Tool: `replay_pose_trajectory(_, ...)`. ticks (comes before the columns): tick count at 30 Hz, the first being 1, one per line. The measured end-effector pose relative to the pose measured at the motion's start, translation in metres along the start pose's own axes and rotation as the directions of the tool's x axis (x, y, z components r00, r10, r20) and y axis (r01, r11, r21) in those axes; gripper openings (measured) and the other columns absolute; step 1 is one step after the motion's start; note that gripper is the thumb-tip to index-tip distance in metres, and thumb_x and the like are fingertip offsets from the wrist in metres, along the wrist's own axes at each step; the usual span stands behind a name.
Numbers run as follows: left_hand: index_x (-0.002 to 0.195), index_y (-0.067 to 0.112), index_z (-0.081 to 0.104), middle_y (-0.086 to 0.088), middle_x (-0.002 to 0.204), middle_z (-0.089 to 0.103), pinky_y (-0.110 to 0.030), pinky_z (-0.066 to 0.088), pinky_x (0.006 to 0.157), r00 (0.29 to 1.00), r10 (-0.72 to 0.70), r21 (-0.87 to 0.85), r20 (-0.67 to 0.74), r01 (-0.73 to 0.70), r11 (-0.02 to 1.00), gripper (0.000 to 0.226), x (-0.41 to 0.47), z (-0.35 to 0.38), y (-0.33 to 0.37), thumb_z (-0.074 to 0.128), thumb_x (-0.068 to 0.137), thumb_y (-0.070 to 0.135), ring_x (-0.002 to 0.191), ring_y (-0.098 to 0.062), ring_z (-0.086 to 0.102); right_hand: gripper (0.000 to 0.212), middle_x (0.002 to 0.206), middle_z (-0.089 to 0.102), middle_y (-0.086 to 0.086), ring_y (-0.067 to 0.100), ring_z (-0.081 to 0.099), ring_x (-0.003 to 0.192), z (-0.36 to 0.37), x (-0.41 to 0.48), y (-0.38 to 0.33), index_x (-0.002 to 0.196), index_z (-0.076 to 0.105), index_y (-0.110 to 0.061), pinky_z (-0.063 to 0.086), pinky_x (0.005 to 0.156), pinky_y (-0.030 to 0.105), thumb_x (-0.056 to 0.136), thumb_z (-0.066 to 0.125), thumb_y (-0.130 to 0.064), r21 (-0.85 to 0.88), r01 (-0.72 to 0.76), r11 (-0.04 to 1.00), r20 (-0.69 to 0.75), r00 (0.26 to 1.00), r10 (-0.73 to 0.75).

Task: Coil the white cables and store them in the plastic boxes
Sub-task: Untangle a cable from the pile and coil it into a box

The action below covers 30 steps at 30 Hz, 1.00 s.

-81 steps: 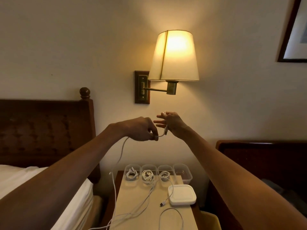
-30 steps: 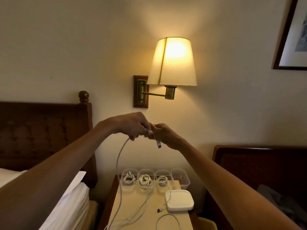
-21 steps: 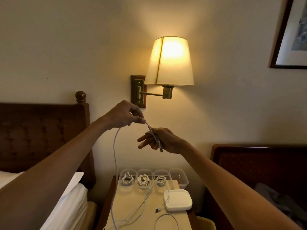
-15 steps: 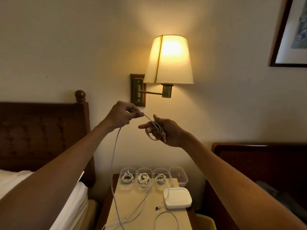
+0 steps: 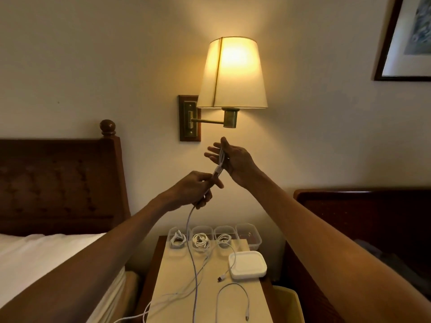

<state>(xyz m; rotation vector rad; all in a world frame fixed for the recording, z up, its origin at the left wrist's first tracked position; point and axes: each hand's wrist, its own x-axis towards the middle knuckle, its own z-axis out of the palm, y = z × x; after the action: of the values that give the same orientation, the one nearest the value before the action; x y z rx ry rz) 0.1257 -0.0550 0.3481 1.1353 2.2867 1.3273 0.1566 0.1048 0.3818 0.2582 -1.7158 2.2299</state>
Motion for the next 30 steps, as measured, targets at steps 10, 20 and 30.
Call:
replay_pose_trajectory(10,0.109,0.012,0.072,0.007,0.076,0.062,-0.015,0.040,0.054,0.985,0.150,0.534,0.088,-0.174,0.828,0.020,-0.016,-0.039,0.051,0.061,0.097,0.023,0.057,-0.004,0.053,0.046,0.093,0.061,0.024,0.021,0.068,0.082,-0.011,-0.009,0.002,0.110,0.053,0.018,0.052,0.074,0.027,0.104,0.040,-0.026,-0.592,-0.053,0.804,-0.057,0.998,0.023)
replay_pose_trajectory(20,0.092,0.013,0.075,0.007,0.081,0.065,-0.027,0.044,0.063,0.930,0.320,0.533,-0.182,-0.180,0.827,0.023,0.000,-0.078,0.060,0.080,0.078,0.031,0.073,-0.009,0.058,0.052,0.100,0.069,0.020,0.021,0.053,0.066,-0.002,-0.022,0.004,0.097,0.062,0.003,0.046,0.051,0.016,0.107,0.023,-0.029,-0.414,-0.166,0.895,0.261,0.920,0.292)
replay_pose_trajectory(30,0.109,0.018,0.071,-0.006,0.074,0.060,-0.023,0.041,0.048,0.952,0.146,0.204,-0.268,-0.092,0.975,0.025,0.004,-0.060,0.009,0.048,0.102,0.010,0.059,-0.017,0.051,0.045,0.060,0.052,0.001,0.007,0.041,0.044,0.006,-0.014,-0.023,0.100,0.058,0.000,0.035,0.045,0.013,0.106,0.030,-0.034,-0.007,-0.164,0.986,0.181,0.970,0.163)
